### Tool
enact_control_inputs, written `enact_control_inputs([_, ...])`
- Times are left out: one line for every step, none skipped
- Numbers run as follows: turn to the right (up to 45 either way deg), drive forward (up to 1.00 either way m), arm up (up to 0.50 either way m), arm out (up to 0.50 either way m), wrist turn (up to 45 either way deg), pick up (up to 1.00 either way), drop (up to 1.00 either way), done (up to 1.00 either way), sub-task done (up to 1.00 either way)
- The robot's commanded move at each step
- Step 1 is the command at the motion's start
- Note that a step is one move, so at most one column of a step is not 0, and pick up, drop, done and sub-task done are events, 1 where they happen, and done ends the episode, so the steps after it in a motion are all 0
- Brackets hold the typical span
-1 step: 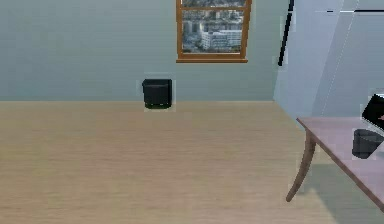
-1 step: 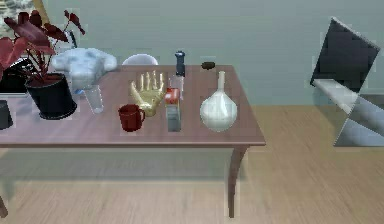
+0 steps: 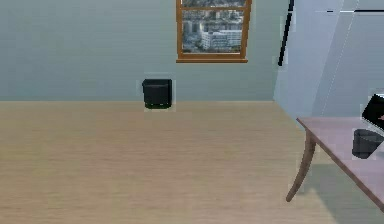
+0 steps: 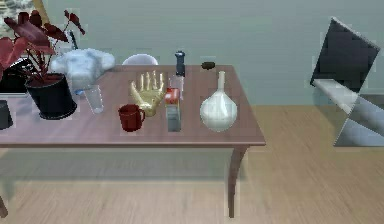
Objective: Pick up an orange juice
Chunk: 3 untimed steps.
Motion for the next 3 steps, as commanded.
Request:
enact_control_inputs([0.0,0.0,0.38,0.0,0.0,0.0,0.0,0.0,0.0])
enact_control_inputs([0.0,0.0,0.0,0.5,0.0,0.0,0.0,0.0,0.0])
enact_control_inputs([0.0,0.0,0.0,0.0,45.0,0.0,0.0,0.0,0.0])
